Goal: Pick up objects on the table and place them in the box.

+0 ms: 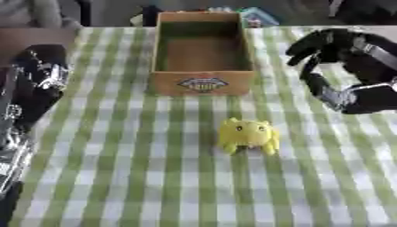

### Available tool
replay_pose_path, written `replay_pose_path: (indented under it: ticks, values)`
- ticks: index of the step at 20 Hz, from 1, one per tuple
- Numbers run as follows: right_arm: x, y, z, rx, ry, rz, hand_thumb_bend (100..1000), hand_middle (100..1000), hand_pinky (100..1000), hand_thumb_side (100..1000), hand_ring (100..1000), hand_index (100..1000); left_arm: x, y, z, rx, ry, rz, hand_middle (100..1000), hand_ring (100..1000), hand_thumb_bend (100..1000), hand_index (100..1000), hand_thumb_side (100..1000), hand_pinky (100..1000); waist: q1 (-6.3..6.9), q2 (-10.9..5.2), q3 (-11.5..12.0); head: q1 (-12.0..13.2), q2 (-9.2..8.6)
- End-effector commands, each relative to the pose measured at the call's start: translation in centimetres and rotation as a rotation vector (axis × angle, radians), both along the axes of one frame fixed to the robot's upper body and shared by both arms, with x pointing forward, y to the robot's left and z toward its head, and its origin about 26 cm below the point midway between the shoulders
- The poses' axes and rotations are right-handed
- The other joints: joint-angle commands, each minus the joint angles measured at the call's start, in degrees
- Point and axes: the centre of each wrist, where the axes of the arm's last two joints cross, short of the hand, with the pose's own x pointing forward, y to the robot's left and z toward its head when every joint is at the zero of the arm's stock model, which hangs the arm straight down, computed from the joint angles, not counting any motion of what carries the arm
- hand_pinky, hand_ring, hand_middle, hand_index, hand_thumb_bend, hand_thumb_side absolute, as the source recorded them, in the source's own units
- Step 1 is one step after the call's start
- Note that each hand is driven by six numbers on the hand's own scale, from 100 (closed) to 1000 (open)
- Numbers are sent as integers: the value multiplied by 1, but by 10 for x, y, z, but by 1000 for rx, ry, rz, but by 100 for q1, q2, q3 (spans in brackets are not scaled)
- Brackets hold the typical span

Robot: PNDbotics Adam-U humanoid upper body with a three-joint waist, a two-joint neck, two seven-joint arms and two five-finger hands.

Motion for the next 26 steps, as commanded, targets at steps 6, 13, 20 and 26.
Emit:
replay_pose_path:
  ticks: [6, 13, 20, 26]
  values:
    - [13, 8, 5, -259, -88, 24, 100, 820, 644, 199, 808, 900, 0, -2, 10, 14, -30, -19, 708, 776, 100, 677, 403, 650, -6, -104, 34, -75, 24]
    - [28, 27, -15, -441, -104, 71, 100, 830, 667, 224, 820, 908, 1, -4, 10, 13, -28, -29, 708, 777, 100, 677, 405, 651, 0, -99, 60, -119, 26]
    - [43, 38, -38, -530, -90, 79, 100, 832, 676, 286, 822, 911, 1, -6, 10, 12, -26, -34, 709, 777, 100, 677, 407, 652, 15, -101, 74, -139, 23]
    - [54, 39, -53, -593, -128, 36, 100, 849, 731, 269, 848, 918, 1, -6, 10, 12, -24, -37, 709, 778, 100, 677, 408, 653, 27, -104, 75, -156, 22]
